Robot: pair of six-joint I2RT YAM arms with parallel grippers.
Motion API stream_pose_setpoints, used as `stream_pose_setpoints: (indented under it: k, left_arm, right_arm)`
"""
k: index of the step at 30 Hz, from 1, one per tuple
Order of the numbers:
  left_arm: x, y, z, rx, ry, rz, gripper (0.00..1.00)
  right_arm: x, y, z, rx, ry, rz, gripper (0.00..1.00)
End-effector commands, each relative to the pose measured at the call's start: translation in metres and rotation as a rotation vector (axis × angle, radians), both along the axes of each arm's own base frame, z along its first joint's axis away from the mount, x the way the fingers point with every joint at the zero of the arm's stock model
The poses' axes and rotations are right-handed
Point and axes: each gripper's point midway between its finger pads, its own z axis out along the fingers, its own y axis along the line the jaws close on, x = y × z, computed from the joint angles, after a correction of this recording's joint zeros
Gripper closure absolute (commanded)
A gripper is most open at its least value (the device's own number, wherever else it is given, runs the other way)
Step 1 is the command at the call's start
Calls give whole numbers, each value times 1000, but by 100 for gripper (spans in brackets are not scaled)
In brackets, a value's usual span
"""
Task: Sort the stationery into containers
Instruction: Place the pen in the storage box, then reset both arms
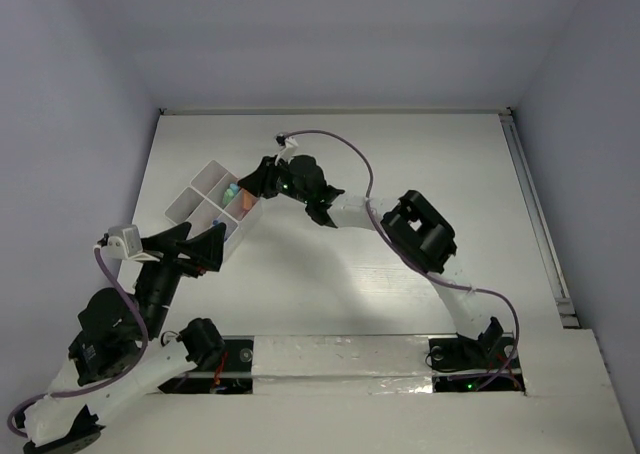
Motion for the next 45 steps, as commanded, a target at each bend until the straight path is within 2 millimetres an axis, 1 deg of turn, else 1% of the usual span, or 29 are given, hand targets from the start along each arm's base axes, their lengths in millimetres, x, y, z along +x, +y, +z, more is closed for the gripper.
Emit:
stream_pose_setpoints:
  k: [1,3,7,9,10,11,12,13,14,15,16,18,19,21,22,24,25,27,28,30,33,34,35,38,39,41,42,43,45]
  left_arm:
    - [1,3,7,-18,-28,16,1]
    - [2,1,7,-9,-26,15,1]
    - [3,-3,6,8,-20,6,1]
    - [4,-2,5,12,-17,16,1]
    - [4,-2,5,11,-18,16,1]
    - [4,-2,5,9,-18,15,1]
    - [5,-3,5,10,-17,15,1]
    - [4,-2,5,8,-17,15,1]
    - [5,-1,4,11,-16,24,1]
    - [5,-1,4,11,-16,24,1]
    - [5,-2,6,9,-21,17,1]
    - [5,-5,7,12,-32,10,1]
    - [5,-7,9,15,-40,-2,1]
    - [6,-10,8,31,-42,-7,1]
    - [7,-10,8,35,-40,-4,1]
    - [9,-10,6,45,-32,6,1]
    - [9,-11,6,45,-32,0,1]
    - [9,-9,8,42,-37,10,1]
    - [8,-11,9,40,-42,0,1]
    - [8,-10,10,37,-47,3,1]
    - [11,-7,12,43,-56,25,1]
    - [12,-7,12,46,-55,29,1]
    - [13,-8,12,50,-55,28,1]
    - [17,-9,12,65,-58,35,1]
    - [18,-11,11,72,-56,34,1]
    - [20,-12,12,80,-65,30,1]
    - [21,-15,11,88,-61,22,1]
    - [23,-16,11,92,-60,21,1]
    - [24,-19,11,92,-52,13,1]
  right_arm:
    - [12,8,38,105,-119,-24,100]
    - [8,12,35,122,-124,-19,100]
    - [10,10,36,145,-138,-39,100]
    - [7,13,35,144,-147,-38,100]
    - [7,13,32,137,-146,-40,98]
    - [7,12,31,134,-149,-42,93]
    - [1,15,30,130,-152,-33,87]
    - [0,13,37,144,-165,-36,74]
    - [-1,11,39,147,-167,-43,67]
    - [-3,8,35,139,-163,-43,60]
    - [-4,7,37,139,-169,-41,50]
    - [-6,4,45,137,-186,-44,45]
    - [-6,3,46,136,-187,-46,39]
    - [-5,1,49,135,-183,-58,34]
    - [-6,0,46,130,-178,-57,31]
    - [-11,-3,58,161,-182,-51,29]
    - [-13,-6,56,159,-175,-52,25]
    - [-16,-11,64,167,-179,-60,21]
    - [-20,-17,71,170,-182,-61,16]
    - [-22,-24,80,175,-189,-76,11]
    - [-32,-38,95,176,-193,-84,8]
    - [-35,-41,97,176,-193,-85,1]
    - [-41,-49,100,168,-193,-85,0]
    - [-48,-67,100,146,-220,-113,0]
    - [-56,-79,98,131,-214,-122,0]
    - [-61,-99,99,124,-216,-151,0]
    - [-70,-114,123,154,-247,-169,0]
    - [-71,-134,105,118,-230,-210,0]
    - [-78,-161,113,110,-248,-275,0]
